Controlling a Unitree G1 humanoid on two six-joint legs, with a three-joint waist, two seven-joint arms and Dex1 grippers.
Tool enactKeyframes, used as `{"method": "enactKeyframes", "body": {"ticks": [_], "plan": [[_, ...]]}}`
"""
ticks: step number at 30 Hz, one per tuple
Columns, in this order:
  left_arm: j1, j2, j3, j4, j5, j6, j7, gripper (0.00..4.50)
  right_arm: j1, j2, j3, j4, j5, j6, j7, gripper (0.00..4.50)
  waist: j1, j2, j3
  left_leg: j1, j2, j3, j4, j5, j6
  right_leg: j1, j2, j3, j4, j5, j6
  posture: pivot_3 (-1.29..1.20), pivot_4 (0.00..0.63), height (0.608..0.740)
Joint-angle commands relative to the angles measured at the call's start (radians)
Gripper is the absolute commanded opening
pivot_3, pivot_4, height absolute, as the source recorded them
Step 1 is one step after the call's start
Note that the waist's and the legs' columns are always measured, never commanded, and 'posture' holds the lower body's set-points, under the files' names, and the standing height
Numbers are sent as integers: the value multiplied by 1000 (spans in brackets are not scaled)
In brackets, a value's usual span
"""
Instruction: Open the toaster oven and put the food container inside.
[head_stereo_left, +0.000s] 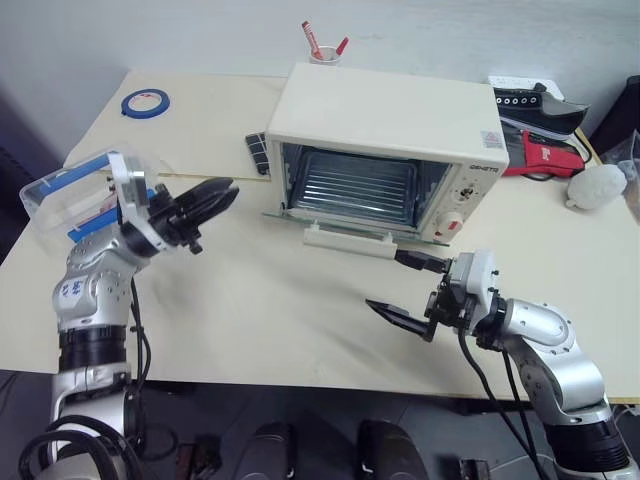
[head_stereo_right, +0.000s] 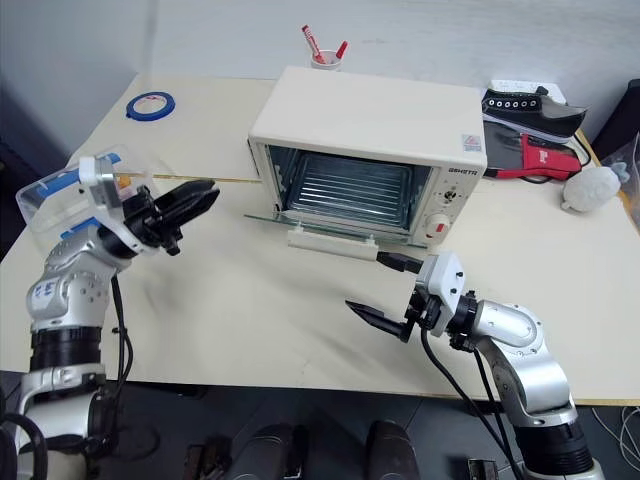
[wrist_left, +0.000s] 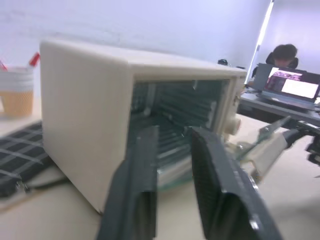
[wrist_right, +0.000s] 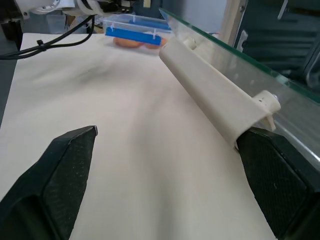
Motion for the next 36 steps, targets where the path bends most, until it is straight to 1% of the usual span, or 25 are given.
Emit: {"method": "enactKeyframes", "body": {"ticks": [1, 6, 10, 13, 16, 18, 20, 23, 25, 26, 27, 28, 29, 32, 34, 36], "plan": [[-63, -41, -55, 93, 60, -70, -24, 13, -8, -4, -11, -38, 12, -20, 5, 4500, 1, 0, 0, 0, 0, 0, 0, 0, 0, 0, 0, 0, 0, 0, 0, 0, 150, 740], [-126, -93, -126, 206, 128, -166, -94, 13, 9, -6, -26, -46, 12, -23, -7, 4500, 0, -1, 0, -1, -1, 0, 0, 0, 0, 0, 0, -1, -1, 0, 0, 0, 150, 740], [-146, -116, -142, 265, 166, -227, -97, 13, 61, -7, -67, -65, 8, -49, -30, 4500, 3, -1, 1, -1, -1, 0, 0, 0, 0, 0, 0, -1, -1, 0, 0, 0, 150, 740], [-111, -106, -161, 233, 171, -241, -152, 13, 206, -20, -154, -148, 42, -56, -38, 4500, 13, -1, 1, -1, -1, 0, 0, 0, 0, 0, 0, -1, -1, 0, 0, 0, 150, 740], [-54, -66, -199, 193, 205, -263, -207, 13, 411, -30, -264, -222, 53, -91, -11, 4500, 23, -1, 1, -1, -1, 0, -1, 0, 0, 0, 0, -2, -2, 0, 0, 0, 150, 740], [-16, -38, -230, 165, 243, -291, -221, 13, 521, -35, -336, -226, 51, -127, 12, 4500, 24, -1, 1, -1, -1, 1, -1, 0, 1, 1, 0, -2, -3, 0, 0, 0, 150, 740], [15, -15, -252, 158, 278, -321, -228, 13, 576, -31, -399, -206, 53, -162, 14, 4500, 23, -1, 1, 1, -1, 2, 0, -1, 2, 2, 0, 0, -2, 1, 1, 0, 150, 740], [38, -17, -238, 153, 263, -287, -207, 13, 592, -42, -448, -172, 67, -182, 25, 4500, 20, -1, 1, 2, 0, 3, 1, -1, 3, 3, 0, 2, -2, 3, 1, 0, 150, 740], [68, -17, -236, 119, 255, -241, -188, 13, 543, -50, -433, -149, 77, -164, 17, 4500, 19, -1, 1, 3, 1, 3, 1, -2, 3, 2, 0, 3, -1, 3, 1, 0, 150, 740], [87, -15, -235, 93, 255, -222, -177, 13, 495, -43, -423, -131, 58, -185, -7, 4500, 18, -1, 1, 3, 1, 3, 1, -2, 2, 2, 0, 3, -2, 3, 1, 0, 150, 740], [107, -10, -236, 64, 251, -196, -172, 389, 459, -38, -411, -124, 65, -177, -21, 4500, 14, -1, 1, 3, 1, 3, 1, -2, 2, 2, 1, 3, -2, 3, 1, 0, 150, 740], [119, -7, -236, 42, 249, -177, -169, 583, 437, -35, -404, -119, 70, -171, -29, 4500, 13, 0, 1, 3, 2, 4, 1, -2, 2, 2, 1, 4, -2, 3, 1, 0, 150, 740], [140, 0, -229, 11, 251, -175, -157, 872, 399, -38, -379, -109, 53, -174, -29, 4500, 15, 0, 1, 3, 2, 4, 1, -2, 2, 1, 1, 4, -2, 3, 1, 0, 150, 740], [202, 11, -160, -105, 192, -89, -85, 1815, 285, -51, -285, -102, 73, -122, -5, 4500, 16, 0, 1, 2, 4, 4, 0, -3, 1, 1, 3, 4, -3, 3, 1, 0, 150, 740], [243, 21, -120, -169, 148, -48, -68, 2393, 231, -39, -251, -91, 88, -107, -8, 4500, 17, 0, 1, 2, 4, 4, 1, -3, 1, 1, 4, 4, -3, 3, 1, 0, 150, 740], [382, 56, 49, -272, 60, 17, 4, 2967, 124, 2, -146, -75, 106, -96, 26, 4500, 7, -1, 1, 2, 5, 4, 1, -3, 1, 1, 4, 4, -3, 3, 1, 0, 150, 740]]}}
